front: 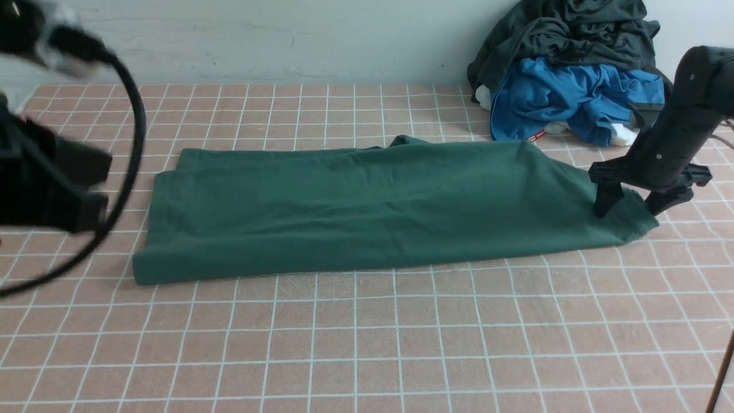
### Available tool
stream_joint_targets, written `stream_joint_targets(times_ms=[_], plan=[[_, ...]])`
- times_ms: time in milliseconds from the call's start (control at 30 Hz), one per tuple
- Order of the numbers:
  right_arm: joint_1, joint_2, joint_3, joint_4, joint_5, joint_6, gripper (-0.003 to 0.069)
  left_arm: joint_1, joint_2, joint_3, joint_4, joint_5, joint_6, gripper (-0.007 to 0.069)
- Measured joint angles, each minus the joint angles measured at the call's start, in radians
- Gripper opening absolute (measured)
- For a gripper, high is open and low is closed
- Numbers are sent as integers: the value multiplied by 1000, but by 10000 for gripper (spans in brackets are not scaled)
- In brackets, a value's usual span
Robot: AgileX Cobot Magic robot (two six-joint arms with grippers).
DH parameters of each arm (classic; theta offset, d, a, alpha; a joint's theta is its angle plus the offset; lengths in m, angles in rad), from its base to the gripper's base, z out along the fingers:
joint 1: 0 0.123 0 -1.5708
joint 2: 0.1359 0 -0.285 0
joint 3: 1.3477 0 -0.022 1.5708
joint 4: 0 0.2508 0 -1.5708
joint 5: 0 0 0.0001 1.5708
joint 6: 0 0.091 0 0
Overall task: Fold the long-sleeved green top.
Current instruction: Use the right arm to clamp the right edge of the fabric, then use the right arm to drag the right edge of the fabric to the left and folds it over the left edge
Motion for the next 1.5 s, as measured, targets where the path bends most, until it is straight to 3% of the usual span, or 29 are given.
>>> stream_joint_targets(times_ms=[67,200,233,333,567,733,833,1000,1133,1267,1367,1500], plan=[[-1,0,-1,16,0,-35,456,0,-1,34,26,29,-4,-3],[-3,0,-12,53,0,-74,245,0,-1,96,80,42,-44,-3],[-7,-2,-21,64,4,-84,144,0,-1,112,107,32,-73,-3],[-21,-45,-21,65,10,-86,55,0,-1,116,147,27,-121,-3],[-73,-314,-21,-116,20,13,54,0,-2,116,177,12,-218,-3],[-55,-477,-28,-36,33,57,54,0,-2,116,116,6,-242,-3],[-3,-517,-30,32,36,57,54,0,-2,116,83,6,-243,-3],[224,-485,-30,179,21,37,54,0,-2,116,66,5,-244,-3],[389,-363,-30,214,-105,18,54,0,-2,116,65,5,-245,-3],[480,-244,-30,232,-228,13,67,0,-2,116,65,5,-245,-3],[524,-175,-27,278,-311,-2,123,0,-2,116,65,5,-245,-3],[544,-148,-27,347,-362,-43,263,0,-3,116,64,5,-245,-3]])
